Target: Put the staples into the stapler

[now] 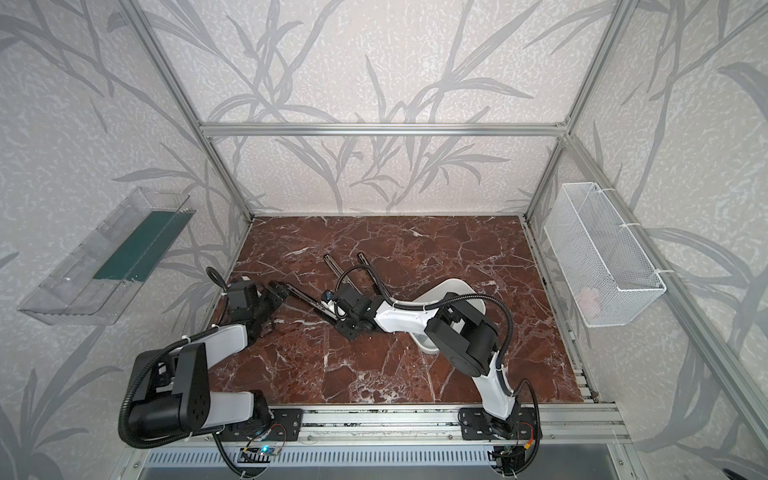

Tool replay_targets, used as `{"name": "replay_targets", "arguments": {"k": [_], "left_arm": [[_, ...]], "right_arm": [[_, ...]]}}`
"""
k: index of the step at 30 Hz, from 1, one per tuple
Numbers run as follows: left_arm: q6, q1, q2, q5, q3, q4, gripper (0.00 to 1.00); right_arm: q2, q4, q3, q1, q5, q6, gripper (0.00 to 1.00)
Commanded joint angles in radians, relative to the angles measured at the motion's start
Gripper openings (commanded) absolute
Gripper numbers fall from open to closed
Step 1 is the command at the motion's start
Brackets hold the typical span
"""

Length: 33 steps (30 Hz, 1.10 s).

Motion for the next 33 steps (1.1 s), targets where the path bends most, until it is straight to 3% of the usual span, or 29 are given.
{"name": "replay_targets", "arguments": {"k": [1, 8, 14, 18, 22, 25, 29, 33], "left_arm": [[-0.011, 0.016, 0.031, 0.070, 0.022, 0.029, 0.86], [-0.083, 0.029, 0.191, 0.226, 0.001, 0.267, 0.80], [-0.155, 0.034, 0.319, 0.297, -0.015, 0.465, 0.72], [-0.133, 0.032, 0.275, 0.280, -0.017, 0.384, 0.71], [-0.098, 0.031, 0.190, 0.282, -0.016, 0.236, 0.71], [-0.098, 0.029, 0.169, 0.313, -0.013, 0.172, 0.71], [-0.112, 0.030, 0.170, 0.327, -0.032, 0.187, 0.72], [-0.101, 0.029, 0.172, 0.325, -0.025, 0.160, 0.72]], "right_arm": [[-0.042, -0.043, -0.048, 0.005, -0.001, -0.001, 0.11], [-0.108, -0.025, -0.139, 0.005, -0.043, 0.006, 0.08], [-0.141, 0.003, -0.203, 0.004, -0.073, 0.026, 0.06], [-0.155, 0.011, -0.211, 0.001, -0.071, 0.025, 0.08], [-0.132, 0.006, -0.172, 0.001, -0.074, 0.018, 0.25], [-0.085, -0.020, -0.116, 0.001, -0.072, 0.024, 0.30], [-0.044, -0.024, -0.090, 0.001, -0.075, 0.034, 0.30], [-0.045, -0.015, -0.098, 0.001, -0.077, 0.034, 0.22]]}}
